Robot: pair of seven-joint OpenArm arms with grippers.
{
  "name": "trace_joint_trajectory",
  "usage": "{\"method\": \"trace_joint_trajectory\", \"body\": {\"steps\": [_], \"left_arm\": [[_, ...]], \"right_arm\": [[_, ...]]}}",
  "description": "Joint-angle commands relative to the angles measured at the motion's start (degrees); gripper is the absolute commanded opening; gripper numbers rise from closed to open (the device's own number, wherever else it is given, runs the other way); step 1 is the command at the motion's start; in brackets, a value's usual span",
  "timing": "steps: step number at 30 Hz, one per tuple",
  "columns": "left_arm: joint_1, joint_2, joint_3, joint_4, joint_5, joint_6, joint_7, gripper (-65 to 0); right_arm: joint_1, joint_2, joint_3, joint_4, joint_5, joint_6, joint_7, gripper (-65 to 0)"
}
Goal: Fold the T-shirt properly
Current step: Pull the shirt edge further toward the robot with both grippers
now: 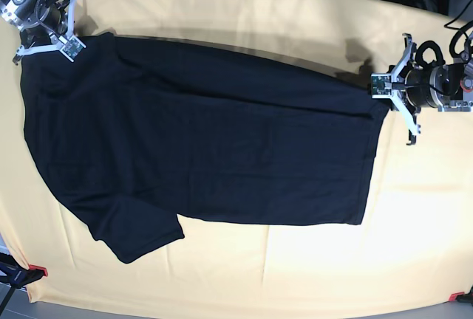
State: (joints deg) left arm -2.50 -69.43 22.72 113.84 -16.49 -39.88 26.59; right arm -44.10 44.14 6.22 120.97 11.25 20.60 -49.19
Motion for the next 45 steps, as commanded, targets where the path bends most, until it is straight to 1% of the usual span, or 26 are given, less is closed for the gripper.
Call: {"method": "trace_joint_trajectory", "body": {"steps": [1, 4, 9, 12, 14, 17, 20, 23, 26, 28, 34, 37, 38, 39, 40, 41, 42, 43, 45], "left_arm": [[0.26, -1.70, -0.76, 1.38, -0.68, -0.12, 1.16, -65.0], [3.06, -3.28, -0.76, 3.78, -2.10, -0.12, 5.16, -65.0], [6.84, -6.95, -0.76, 7.15, -6.14, -0.12, 11.23, -65.0], [8.61, -8.37, -0.76, 8.44, -6.97, -0.12, 13.05, -65.0], [9.49, -8.96, -0.76, 9.01, -6.97, -0.12, 13.16, -65.0], [9.79, -9.01, -0.76, 9.33, -7.37, -0.12, 13.18, -65.0], [9.79, -9.01, -0.76, 9.77, -9.88, -0.12, 14.95, -65.0], [9.79, -9.01, -0.76, 11.65, -14.73, -0.12, 20.20, -65.0], [9.79, -9.01, -0.76, 13.99, -20.50, -0.12, 26.62, -65.0], [9.79, -9.01, -0.76, 15.04, -23.82, -0.12, 29.68, -65.0], [9.79, -9.01, -0.76, 15.50, -28.89, -0.12, 30.58, -65.0], [9.79, -8.98, -0.76, 15.47, -29.49, -0.12, 30.88, -65.0], [9.79, -9.01, -0.76, 15.47, -29.49, -0.12, 30.88, -60.6], [9.79, -9.01, -0.76, 15.47, -29.51, -0.12, 30.88, -53.7], [9.79, -9.01, -0.76, 15.47, -29.49, -0.12, 30.88, -46.3], [9.79, -9.01, -0.76, 15.47, -29.49, -0.12, 30.88, -39.8], [9.77, -9.01, -0.76, 15.47, -29.44, -0.12, 30.91, -35.0], [9.77, -9.01, -0.76, 15.47, -29.44, -0.12, 30.91, -32.6], [9.77, -9.01, -0.76, 15.50, -29.46, -0.12, 30.88, -32.3]], "right_arm": [[-1.01, 1.14, 0.66, 1.64, -0.85, -0.35, -1.14, -65.0], [-2.93, 1.16, 0.72, 3.96, -1.31, -1.22, -2.08, -65.0], [-4.17, 1.11, 1.40, 4.79, -1.03, -1.18, -5.09, -65.0], [-5.31, 1.11, 1.40, 4.90, -0.79, -1.66, -5.55, -65.0], [-6.82, 1.14, 1.40, 5.03, -0.85, -2.21, -5.81, -65.0], [-9.09, 1.14, 1.40, 5.05, -0.83, -3.74, -6.19, -65.0], [-11.56, 1.14, 1.40, 5.05, -0.83, -5.20, -6.19, -65.0], [-13.92, 1.11, 1.40, 5.05, -0.83, -5.64, -6.16, -65.0], [-16.04, 1.14, 1.40, 5.09, -0.87, -5.64, -6.16, -65.0], [-16.39, 1.11, 1.38, 5.09, -1.03, -5.64, -6.12, -65.0], [-16.20, 1.14, 1.40, 5.09, -1.05, -6.08, -5.95, -65.0], [-16.22, 1.14, 1.40, 5.09, -1.03, -6.21, -5.95, -64.0], [-16.22, 1.14, 1.40, 5.09, -1.03, -6.23, -5.97, -57.6], [-16.22, 1.14, 1.40, 5.09, -1.03, -5.90, -6.10, -50.7], [-16.22, 1.14, 1.40, 5.18, -1.03, -4.90, -6.19, -44.9], [-16.22, 1.14, 1.40, 5.46, -1.01, -3.98, -6.14, -41.0], [-16.22, 1.11, 1.40, 6.03, -1.01, -3.72, -6.14, -39.7], [-16.22, 1.14, 1.40, 6.80, -1.03, -3.72, -6.16, -39.7], [-16.22, 1.14, 1.40, 9.05, -1.05, -4.02, -6.14, -39.7]]}}
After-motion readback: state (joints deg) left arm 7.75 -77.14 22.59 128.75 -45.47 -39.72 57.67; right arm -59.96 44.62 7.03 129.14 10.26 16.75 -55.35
